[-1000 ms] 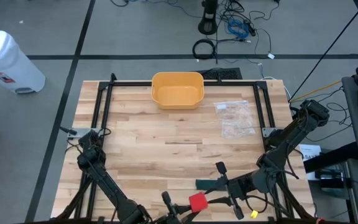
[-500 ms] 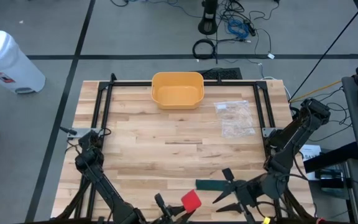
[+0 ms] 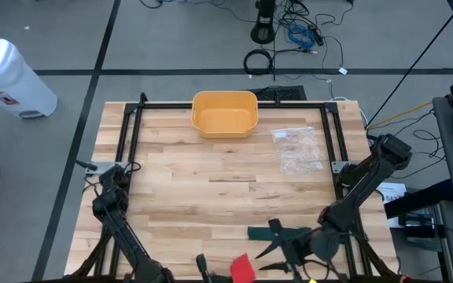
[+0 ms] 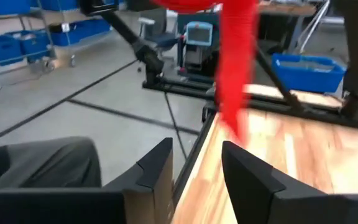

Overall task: Roll bandage
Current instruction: Roll the red bandage

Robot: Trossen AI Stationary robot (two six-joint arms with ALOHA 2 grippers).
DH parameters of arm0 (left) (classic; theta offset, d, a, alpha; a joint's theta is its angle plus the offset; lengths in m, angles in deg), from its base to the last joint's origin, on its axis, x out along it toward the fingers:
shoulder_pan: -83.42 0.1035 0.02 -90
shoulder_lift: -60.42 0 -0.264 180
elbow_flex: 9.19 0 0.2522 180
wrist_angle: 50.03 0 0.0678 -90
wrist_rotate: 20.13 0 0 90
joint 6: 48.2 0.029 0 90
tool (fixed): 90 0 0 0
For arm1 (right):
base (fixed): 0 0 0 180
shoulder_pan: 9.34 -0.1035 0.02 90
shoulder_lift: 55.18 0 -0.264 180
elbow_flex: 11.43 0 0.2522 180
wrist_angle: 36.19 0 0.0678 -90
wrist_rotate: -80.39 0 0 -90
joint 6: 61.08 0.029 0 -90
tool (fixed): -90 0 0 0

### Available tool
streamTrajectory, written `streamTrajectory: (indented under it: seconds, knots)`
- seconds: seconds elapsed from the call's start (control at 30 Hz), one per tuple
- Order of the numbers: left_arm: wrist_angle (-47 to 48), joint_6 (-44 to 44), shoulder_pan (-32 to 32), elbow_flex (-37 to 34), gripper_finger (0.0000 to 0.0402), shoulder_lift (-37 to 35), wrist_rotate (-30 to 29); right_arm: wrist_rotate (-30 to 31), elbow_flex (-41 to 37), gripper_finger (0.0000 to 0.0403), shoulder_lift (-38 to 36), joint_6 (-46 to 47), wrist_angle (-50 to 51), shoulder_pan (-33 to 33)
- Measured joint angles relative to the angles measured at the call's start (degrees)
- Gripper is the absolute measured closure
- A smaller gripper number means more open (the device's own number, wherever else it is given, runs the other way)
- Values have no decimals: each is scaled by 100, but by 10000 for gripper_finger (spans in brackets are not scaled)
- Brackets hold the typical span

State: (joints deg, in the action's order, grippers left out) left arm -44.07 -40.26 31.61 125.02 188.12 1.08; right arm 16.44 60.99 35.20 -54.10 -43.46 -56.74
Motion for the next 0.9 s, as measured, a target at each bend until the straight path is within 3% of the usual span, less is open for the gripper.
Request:
streamTrajectory:
  seconds: [0.37, 0.67, 0.9]
  knots:
    - [-130, 2, -268, 6, 336, -2, 219, 249, 0, 207, 891, -511, -1685, 126]
    - [-121, 2, -264, 6, 336, -4, 220, 215, -2, 202, 1368, -472, -2823, 126]
    - [-115, 15, -316, 6, 336, -4, 243, 268, -2, 202, 1355, -586, -2818, -28]
